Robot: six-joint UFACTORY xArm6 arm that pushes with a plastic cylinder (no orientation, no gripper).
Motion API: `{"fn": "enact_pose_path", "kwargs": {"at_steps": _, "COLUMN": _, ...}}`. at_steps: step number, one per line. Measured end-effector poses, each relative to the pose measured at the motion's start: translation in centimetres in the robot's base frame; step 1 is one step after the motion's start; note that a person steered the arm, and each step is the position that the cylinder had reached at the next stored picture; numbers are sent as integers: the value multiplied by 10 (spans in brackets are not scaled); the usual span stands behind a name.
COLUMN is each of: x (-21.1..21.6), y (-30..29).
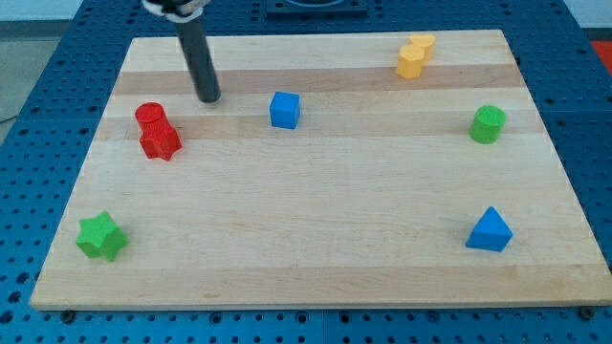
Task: Push the blue cube to the top left of blue triangle
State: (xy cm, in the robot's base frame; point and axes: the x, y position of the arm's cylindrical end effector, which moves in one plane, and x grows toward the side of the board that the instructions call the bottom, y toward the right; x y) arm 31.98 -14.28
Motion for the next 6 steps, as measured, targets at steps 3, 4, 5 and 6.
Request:
{"fn": "enact_pose_path", "kwargs": {"at_steps": 3, "x": 114, "y": 175}}
{"fn": "enact_pose_path", "kwargs": {"at_steps": 4, "x": 97, "y": 116}}
{"fn": "enact_pose_path", "kwargs": {"at_steps": 5, "x": 63, "y": 88}}
{"fn": "enact_pose_path", "kwargs": {"at_steps": 6, "x": 52, "y": 134}}
